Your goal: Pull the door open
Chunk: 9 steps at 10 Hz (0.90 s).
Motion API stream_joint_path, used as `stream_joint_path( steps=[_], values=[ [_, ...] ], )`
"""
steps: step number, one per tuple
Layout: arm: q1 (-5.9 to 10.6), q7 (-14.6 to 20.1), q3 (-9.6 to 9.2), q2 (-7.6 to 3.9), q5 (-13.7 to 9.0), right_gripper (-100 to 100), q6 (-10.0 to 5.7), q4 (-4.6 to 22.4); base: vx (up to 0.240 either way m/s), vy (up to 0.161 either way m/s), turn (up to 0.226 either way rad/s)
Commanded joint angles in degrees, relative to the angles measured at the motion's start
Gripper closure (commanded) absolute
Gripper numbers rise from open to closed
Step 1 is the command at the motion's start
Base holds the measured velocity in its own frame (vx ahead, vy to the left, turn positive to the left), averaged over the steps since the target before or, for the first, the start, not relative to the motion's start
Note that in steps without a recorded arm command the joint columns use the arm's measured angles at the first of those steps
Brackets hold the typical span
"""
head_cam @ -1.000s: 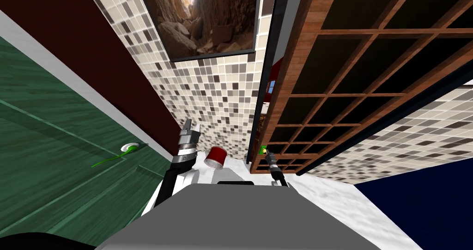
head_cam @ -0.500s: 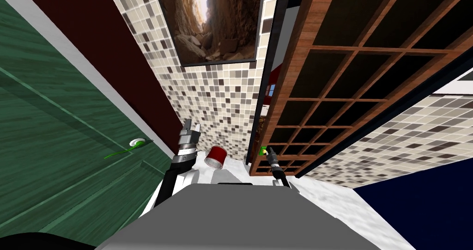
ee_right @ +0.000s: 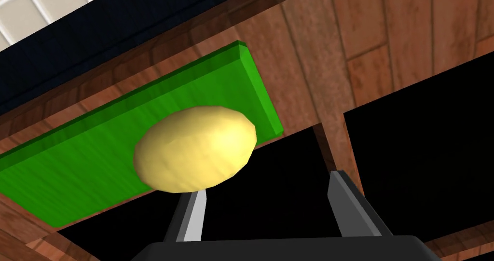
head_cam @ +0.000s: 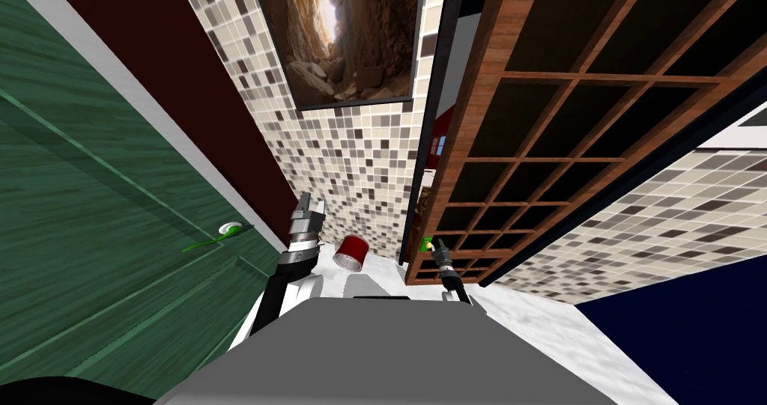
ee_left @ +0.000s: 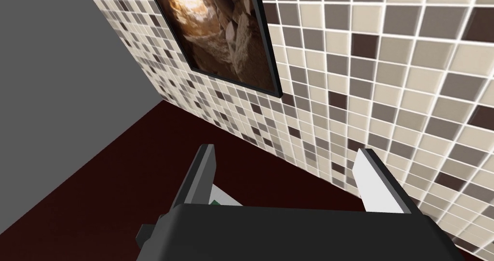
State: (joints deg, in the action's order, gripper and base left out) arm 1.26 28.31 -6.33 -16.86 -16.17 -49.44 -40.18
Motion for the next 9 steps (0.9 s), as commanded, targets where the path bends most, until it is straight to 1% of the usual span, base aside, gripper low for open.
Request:
stream_joint_path(
  steps=[1,2,3,4,5,6,8,9],
  values=[
    [0.22,2.5,-1.7,1.2,-0.2,-100,-0.49,0.8,-0.027,0.0,0.054],
    [0.2,4.1,-2.05,1.19,-0.9,-100,-0.49,0.7,-0.058,-0.006,0.047],
    [0.2,4.7,-2.05,1.19,-0.9,-100,-0.49,0.7,-0.037,-0.011,-0.007],
    [0.17,6.5,-2.42,1.17,-1.7,-100,-0.49,0.6,-0.026,-0.005,0.019],
    [0.17,6.9,-2.42,1.17,-1.7,-100,-0.49,0.6,-0.015,0.001,0.027],
    [0.15,8.7,-2.81,1.15,-2.5,-100,-0.49,0.5,-0.028,0.013,0.087],
    [0.15,9.2,-2.81,1.15,-2.5,-100,-0.49,0.5,-0.025,-0.007,-0.002],
    [0.12,11.5,-3.2,1.13,-3.3,-100,-0.49,0.4,-0.031,-0.008,0.016]
  ],
)
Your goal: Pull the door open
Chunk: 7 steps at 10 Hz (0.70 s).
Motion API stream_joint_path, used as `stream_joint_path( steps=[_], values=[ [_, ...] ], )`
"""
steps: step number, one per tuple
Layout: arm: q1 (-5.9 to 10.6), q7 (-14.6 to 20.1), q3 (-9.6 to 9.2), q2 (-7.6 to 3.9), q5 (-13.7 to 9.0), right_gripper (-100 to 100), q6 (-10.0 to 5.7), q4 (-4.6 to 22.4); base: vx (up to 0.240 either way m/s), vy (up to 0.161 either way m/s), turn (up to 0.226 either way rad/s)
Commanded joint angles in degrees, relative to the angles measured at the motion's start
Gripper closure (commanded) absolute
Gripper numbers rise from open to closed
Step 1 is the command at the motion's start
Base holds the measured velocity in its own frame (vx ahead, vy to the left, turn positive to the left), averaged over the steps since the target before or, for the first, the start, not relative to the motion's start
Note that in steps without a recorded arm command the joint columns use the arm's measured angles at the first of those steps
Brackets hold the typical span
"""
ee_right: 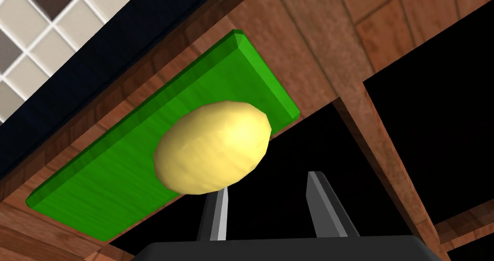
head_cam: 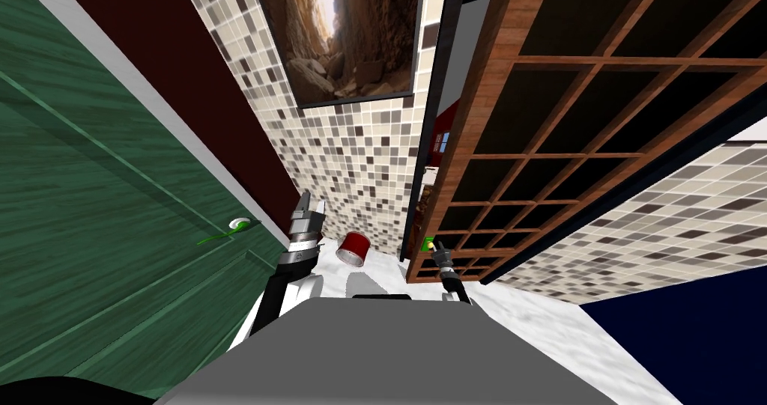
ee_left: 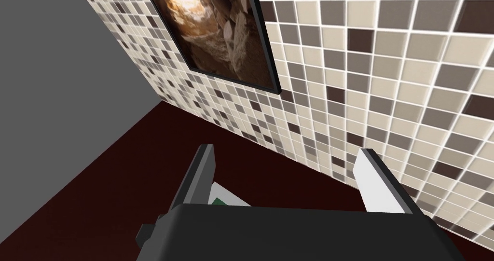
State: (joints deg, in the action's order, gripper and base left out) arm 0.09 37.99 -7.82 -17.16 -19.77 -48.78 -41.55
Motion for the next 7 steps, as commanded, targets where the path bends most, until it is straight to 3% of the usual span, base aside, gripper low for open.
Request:
stream_joint_path(
  steps=[1,2,5,7],
  values=[
    [1.29,1.9,-1.71,1.43,0.3,-100,-1.15,1.7,-0.036,-0.013,0.045],
    [1.29,1.9,-1.71,1.43,0.3,-100,-1.15,1.7,-0.028,-0.016,0.019],
    [1.24,6.5,-2.54,1.39,-1.5,-100,-1.15,1.5,-0.03,-0.005,0.032],
    [1.24,6.6,-2.54,1.39,-1.5,-100,-1.15,1.5,-0.026,0.005,0.006]
  ],
)
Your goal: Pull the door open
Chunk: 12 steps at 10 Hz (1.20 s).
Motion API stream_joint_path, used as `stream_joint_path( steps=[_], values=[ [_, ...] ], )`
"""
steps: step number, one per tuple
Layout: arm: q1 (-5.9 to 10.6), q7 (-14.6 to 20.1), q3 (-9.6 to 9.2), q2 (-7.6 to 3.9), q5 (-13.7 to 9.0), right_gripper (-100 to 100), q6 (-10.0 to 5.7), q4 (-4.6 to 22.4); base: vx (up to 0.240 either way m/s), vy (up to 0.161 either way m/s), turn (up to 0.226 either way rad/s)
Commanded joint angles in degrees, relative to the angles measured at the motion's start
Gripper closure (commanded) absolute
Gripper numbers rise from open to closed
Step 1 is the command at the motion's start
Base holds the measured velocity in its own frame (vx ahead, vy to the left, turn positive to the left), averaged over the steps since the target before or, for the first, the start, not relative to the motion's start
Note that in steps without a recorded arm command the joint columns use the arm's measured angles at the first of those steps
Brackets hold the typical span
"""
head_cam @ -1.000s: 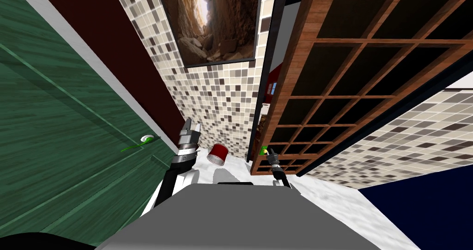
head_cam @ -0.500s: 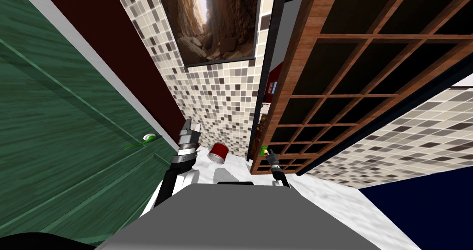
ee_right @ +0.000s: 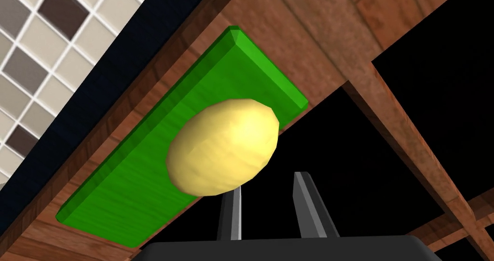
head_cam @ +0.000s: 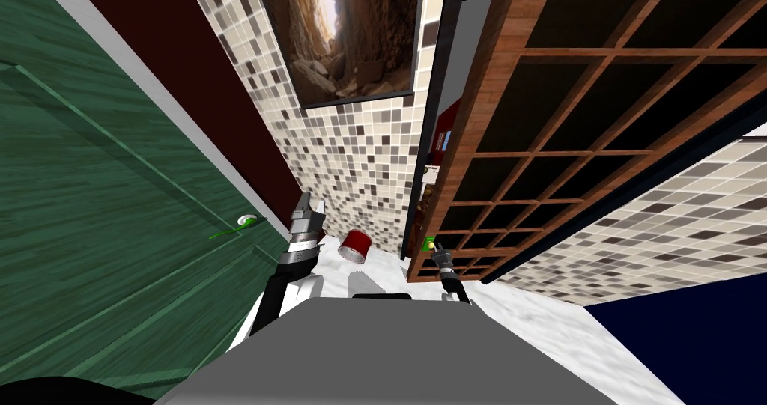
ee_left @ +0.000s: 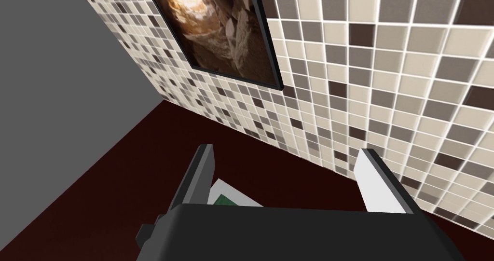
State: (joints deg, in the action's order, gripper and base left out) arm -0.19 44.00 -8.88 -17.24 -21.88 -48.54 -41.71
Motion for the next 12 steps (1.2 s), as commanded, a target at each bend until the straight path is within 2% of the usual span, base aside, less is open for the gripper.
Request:
stream_joint_path(
  steps=[1,2,3,4,5,10,12],
  values=[
    [1.52,0.6,-1.48,1.47,0.7,-100,-1.38,1.6,0.001,-0.004,-0.025],
    [1.52,0.6,-1.48,1.47,0.7,-100,-1.38,1.6,0.003,-0.001,0.023],
    [1.49,2.9,-1.91,1.44,-0.2,-100,-1.38,1.5,-0.021,-0.011,0.061],
    [1.49,2.9,-1.91,1.44,-0.2,-100,-1.38,1.5,-0.032,0.0,-0.001],
    [1.46,5.3,-2.34,1.42,-1.1,-100,-1.38,1.4,-0.045,-0.01,0.067],
    [1.46,5.3,-2.34,1.42,-1.1,-100,-1.38,1.5,-0.01,-0.004,0.0],
    [1.4,9.1,-3.21,1.38,-2.9,-100,-1.38,1.1,-0.05,-0.016,0.061]
  ],
)
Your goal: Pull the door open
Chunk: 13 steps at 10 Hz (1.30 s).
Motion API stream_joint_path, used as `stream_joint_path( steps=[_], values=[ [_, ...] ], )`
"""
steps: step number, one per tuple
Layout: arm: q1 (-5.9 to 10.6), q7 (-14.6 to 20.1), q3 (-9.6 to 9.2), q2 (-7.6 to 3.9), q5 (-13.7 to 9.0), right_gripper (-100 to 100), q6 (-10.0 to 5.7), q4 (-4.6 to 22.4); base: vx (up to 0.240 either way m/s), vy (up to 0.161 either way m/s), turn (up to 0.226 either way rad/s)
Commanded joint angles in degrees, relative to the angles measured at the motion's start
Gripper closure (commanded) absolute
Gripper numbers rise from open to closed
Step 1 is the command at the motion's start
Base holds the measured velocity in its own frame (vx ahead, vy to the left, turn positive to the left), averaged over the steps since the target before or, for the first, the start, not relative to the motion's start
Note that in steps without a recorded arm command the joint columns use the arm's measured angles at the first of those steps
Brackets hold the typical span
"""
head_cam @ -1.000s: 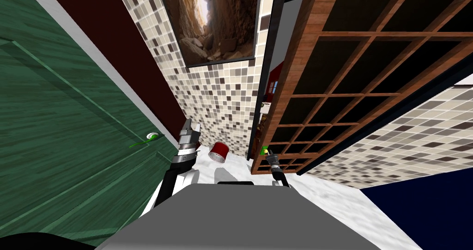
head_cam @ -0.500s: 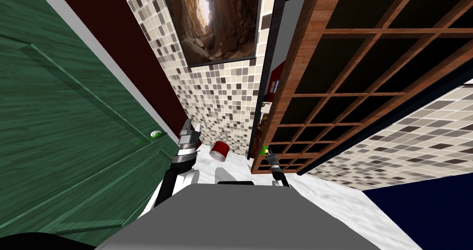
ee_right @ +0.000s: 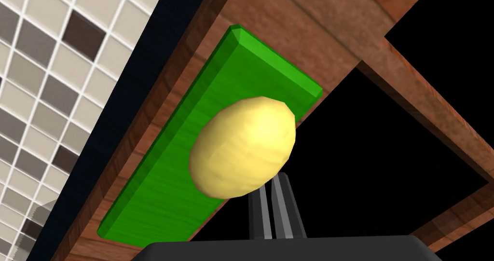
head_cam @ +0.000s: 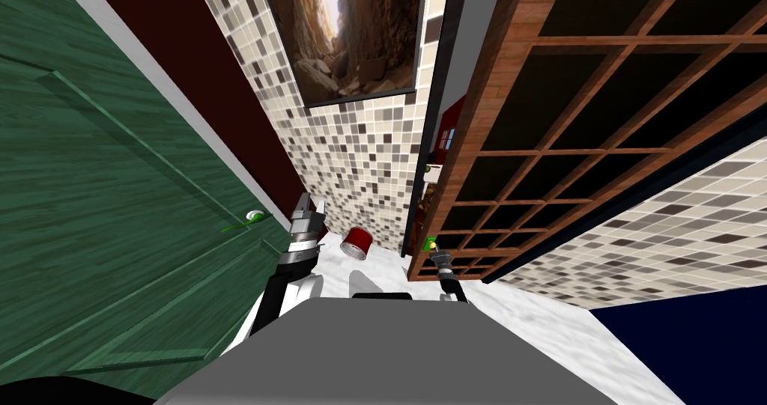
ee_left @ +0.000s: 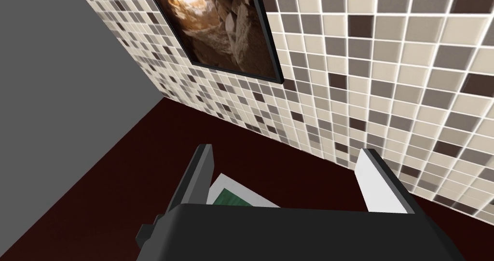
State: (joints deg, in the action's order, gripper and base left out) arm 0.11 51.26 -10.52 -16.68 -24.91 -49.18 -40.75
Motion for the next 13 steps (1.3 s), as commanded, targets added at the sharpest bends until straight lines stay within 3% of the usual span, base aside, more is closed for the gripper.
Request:
stream_joint_path(
  steps=[1,2,3,5,9,12,13],
  values=[
    [1.1,2.8,-1.58,0.82,0.1,-100,-0.75,0.2,-0.047,-0.025,0.034],
    [1.1,2.8,-1.58,0.82,0.1,-100,-0.75,0.2,-0.016,0.004,-0.01],
    [1.07,5.2,-2.01,0.8,-0.8,-100,-0.75,0.0,-0.03,0.0,0.029],
    [1.07,5.2,-2.01,0.8,-0.8,-100,-0.75,0.0,-0.024,-0.007,0.015],
    [0.98,12.0,-3.26,0.74,-3.4,-100,-0.75,-0.3,-0.048,-0.019,0.044],
    [0.98,12.3,-3.26,0.74,-3.4,-100,-0.75,-0.3,-0.021,-0.002,0.002],
    [0.95,14.6,-3.66,0.72,-4.3,-100,-0.75,-0.5,-0.034,-0.019,0.012]
  ],
)
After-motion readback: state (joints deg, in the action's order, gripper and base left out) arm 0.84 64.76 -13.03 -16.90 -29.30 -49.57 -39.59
